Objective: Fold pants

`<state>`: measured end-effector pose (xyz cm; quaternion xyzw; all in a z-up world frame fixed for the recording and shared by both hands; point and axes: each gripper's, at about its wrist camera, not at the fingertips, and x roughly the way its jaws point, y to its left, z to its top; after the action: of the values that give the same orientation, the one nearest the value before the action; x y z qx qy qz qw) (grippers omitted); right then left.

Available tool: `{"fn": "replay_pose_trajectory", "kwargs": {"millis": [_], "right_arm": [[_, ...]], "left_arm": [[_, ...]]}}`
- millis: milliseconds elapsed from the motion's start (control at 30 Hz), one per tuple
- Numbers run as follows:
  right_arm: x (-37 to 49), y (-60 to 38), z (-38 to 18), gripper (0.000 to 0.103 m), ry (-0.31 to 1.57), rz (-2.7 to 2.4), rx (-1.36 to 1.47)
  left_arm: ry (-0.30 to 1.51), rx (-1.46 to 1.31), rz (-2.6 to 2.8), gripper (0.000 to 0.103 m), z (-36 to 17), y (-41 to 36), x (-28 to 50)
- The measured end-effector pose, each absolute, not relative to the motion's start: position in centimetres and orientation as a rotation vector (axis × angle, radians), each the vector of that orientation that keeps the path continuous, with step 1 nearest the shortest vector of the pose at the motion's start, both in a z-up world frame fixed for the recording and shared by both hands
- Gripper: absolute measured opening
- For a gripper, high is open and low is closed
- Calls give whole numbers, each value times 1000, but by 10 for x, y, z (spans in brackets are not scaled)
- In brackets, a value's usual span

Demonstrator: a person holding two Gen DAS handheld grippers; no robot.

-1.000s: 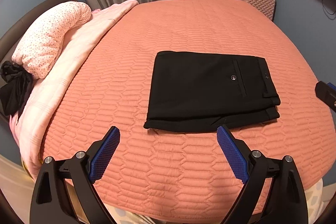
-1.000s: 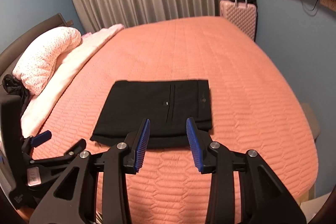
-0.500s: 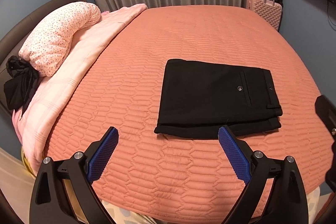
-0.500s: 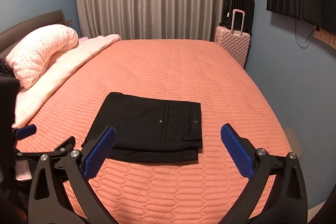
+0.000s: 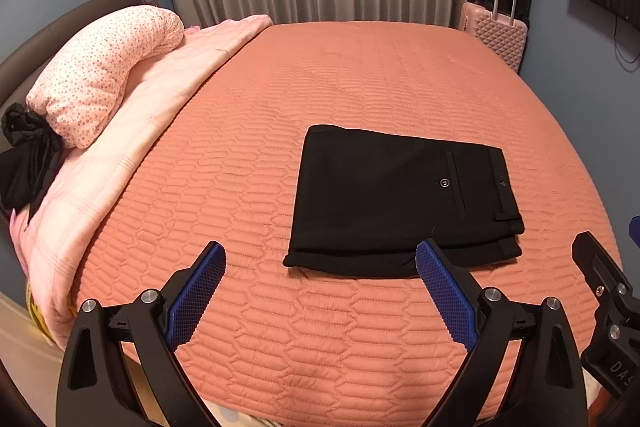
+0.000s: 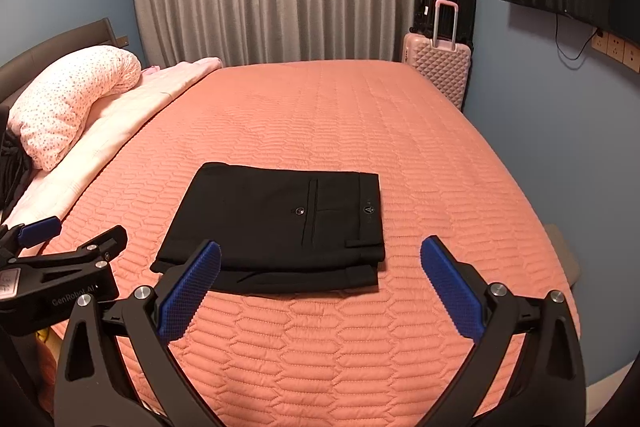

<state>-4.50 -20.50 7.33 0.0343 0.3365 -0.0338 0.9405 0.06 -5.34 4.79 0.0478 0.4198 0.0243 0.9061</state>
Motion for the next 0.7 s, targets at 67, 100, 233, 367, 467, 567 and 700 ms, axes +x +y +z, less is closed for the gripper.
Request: {"fn": "replay_pose_trajectory", "kwargs": {"millis": [67, 100, 233, 367, 467, 567, 700], "right_arm": [[-43, -203, 73, 98, 685, -71, 71], [-43, -202, 73, 98, 684, -72, 71], [-43, -201, 73, 98, 685, -73, 79], [-42, -206, 72, 98, 690, -91, 80], [-42, -211, 73, 98, 689, -95, 99], [-42, -214, 73, 98, 693, -98, 114], [-43, -213, 74, 98, 689, -86, 116]], "left_arm": [[865, 116, 59, 95, 47, -55, 1], [864, 122, 57, 95, 47, -57, 1], [866, 133, 58, 95, 46, -60, 2], [864, 143, 62, 95, 47, -63, 1], [867, 121, 45, 95, 48, -63, 1], [864, 101, 47, 95, 51, -61, 0], [859, 111, 64, 95, 53, -61, -1]]}}
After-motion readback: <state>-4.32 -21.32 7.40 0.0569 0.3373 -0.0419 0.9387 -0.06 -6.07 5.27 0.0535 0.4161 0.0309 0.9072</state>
